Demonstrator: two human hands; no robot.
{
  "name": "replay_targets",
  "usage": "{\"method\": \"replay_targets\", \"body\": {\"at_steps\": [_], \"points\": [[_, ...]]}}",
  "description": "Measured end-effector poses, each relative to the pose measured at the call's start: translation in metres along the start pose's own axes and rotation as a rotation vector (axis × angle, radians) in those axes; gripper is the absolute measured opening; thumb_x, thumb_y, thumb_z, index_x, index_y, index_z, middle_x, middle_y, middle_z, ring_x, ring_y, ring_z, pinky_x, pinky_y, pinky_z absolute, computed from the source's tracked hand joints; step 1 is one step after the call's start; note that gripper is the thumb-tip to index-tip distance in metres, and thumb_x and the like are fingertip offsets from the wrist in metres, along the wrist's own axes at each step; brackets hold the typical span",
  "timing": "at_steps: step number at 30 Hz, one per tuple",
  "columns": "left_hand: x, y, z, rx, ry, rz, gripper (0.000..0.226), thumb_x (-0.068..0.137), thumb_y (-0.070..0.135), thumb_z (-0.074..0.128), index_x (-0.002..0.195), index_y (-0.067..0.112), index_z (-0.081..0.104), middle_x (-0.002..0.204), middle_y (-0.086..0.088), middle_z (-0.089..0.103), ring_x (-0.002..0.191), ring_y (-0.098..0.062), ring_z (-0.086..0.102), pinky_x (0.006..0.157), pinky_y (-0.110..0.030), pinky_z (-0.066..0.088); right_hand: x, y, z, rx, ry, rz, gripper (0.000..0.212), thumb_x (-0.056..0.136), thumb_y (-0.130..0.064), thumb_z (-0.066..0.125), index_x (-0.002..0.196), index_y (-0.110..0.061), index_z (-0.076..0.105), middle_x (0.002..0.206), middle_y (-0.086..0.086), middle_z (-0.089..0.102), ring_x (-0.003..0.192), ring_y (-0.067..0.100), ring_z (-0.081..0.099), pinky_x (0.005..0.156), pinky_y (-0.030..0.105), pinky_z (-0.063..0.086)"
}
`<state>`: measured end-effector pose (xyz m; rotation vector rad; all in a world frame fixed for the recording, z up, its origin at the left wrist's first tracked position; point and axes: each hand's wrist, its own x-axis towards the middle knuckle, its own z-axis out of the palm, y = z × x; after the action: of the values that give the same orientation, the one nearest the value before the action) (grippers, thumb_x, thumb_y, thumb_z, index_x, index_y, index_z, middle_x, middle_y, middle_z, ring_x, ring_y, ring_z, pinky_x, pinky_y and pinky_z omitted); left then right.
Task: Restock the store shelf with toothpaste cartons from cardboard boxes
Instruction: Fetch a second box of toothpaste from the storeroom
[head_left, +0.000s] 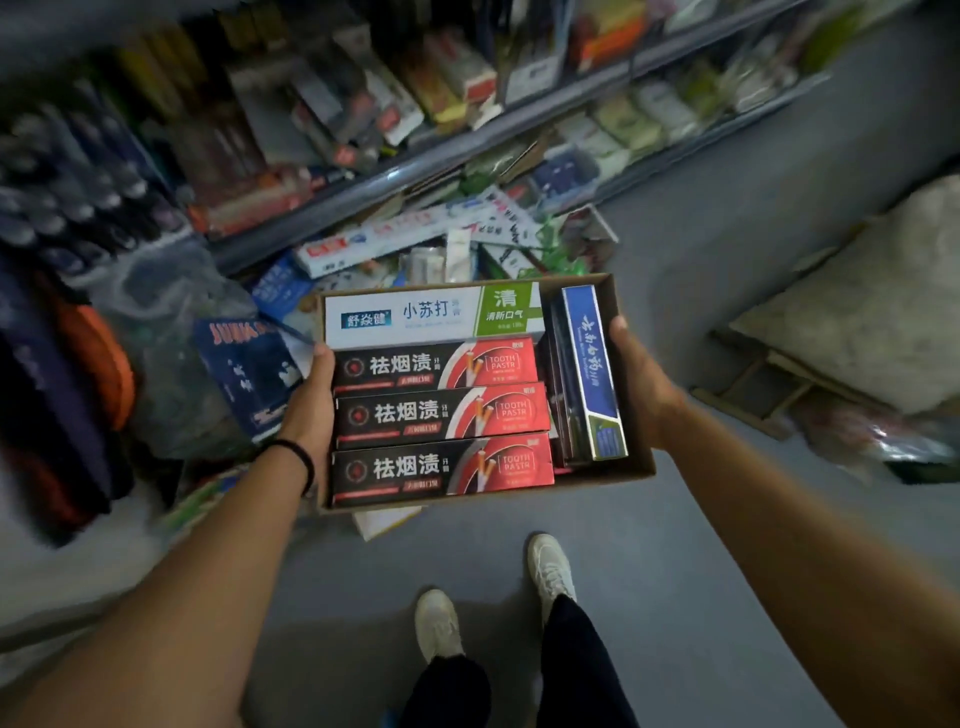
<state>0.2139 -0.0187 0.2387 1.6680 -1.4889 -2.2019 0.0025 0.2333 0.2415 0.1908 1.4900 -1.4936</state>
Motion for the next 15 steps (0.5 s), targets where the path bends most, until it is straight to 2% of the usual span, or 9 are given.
{"method": "replay_targets", "body": {"at_steps": [3, 6, 8, 11, 15], "points": [[-0.036, 0.05, 0.031, 0.119, -0.08, 0.083, 0.063, 0.088, 0.072, 0.029, 0.094, 0.024, 0.069, 0.085, -0.008, 0.074, 0.079, -0.027, 0.071, 0.076, -0.042, 0.054, -0.058, -0.028, -0.019, 0.066, 0.092, -0.046, 0.084, 0.076, -0.074, 0.049, 0.131, -0.01, 0.058, 0.126, 0.019, 0.062, 0.118, 0.039, 0.057, 0.099, 0.053, 0.047], [-0.07, 0.087, 0.068, 0.274, -0.15, 0.187, 0.063, 0.086, 0.075, 0.029, 0.092, 0.028, 0.069, 0.087, -0.006, 0.075, 0.084, -0.027, 0.071, 0.086, -0.05, 0.053, -0.114, -0.04, -0.05, 0.151, 0.185, -0.103, 0.085, 0.077, -0.076, 0.051, 0.131, -0.012, 0.058, 0.126, 0.019, 0.062, 0.116, 0.038, 0.059, 0.101, 0.055, 0.044], [-0.094, 0.11, 0.099, 0.384, -0.219, 0.238, 0.065, 0.084, 0.077, 0.027, 0.094, 0.028, 0.07, 0.091, -0.008, 0.074, 0.088, -0.029, 0.07, 0.089, -0.053, 0.051, -0.152, -0.046, -0.071, 0.19, 0.234, -0.151, 0.076, 0.085, -0.073, 0.043, 0.127, -0.012, 0.06, 0.119, 0.016, 0.067, 0.104, 0.034, 0.066, 0.092, 0.05, 0.053], [-0.127, 0.132, 0.158, 0.505, -0.329, 0.294, 0.065, 0.088, 0.074, 0.024, 0.096, 0.027, 0.069, 0.092, -0.01, 0.074, 0.088, -0.03, 0.07, 0.088, -0.05, 0.052, -0.208, -0.051, -0.108, 0.286, 0.258, -0.238, 0.064, 0.095, -0.063, 0.03, 0.115, -0.013, 0.065, 0.101, 0.013, 0.072, 0.084, 0.026, 0.072, 0.068, 0.036, 0.06], [-0.169, 0.134, 0.256, 0.628, -0.489, 0.333, 0.069, 0.088, 0.074, 0.023, 0.099, 0.024, 0.07, 0.094, -0.011, 0.074, 0.084, -0.026, 0.071, 0.088, -0.048, 0.052, -0.281, -0.048, -0.168, 0.369, 0.412, -0.323, 0.067, 0.095, -0.063, 0.028, 0.123, -0.012, 0.061, 0.112, 0.015, 0.07, 0.092, 0.027, 0.07, 0.073, 0.035, 0.058]]}}
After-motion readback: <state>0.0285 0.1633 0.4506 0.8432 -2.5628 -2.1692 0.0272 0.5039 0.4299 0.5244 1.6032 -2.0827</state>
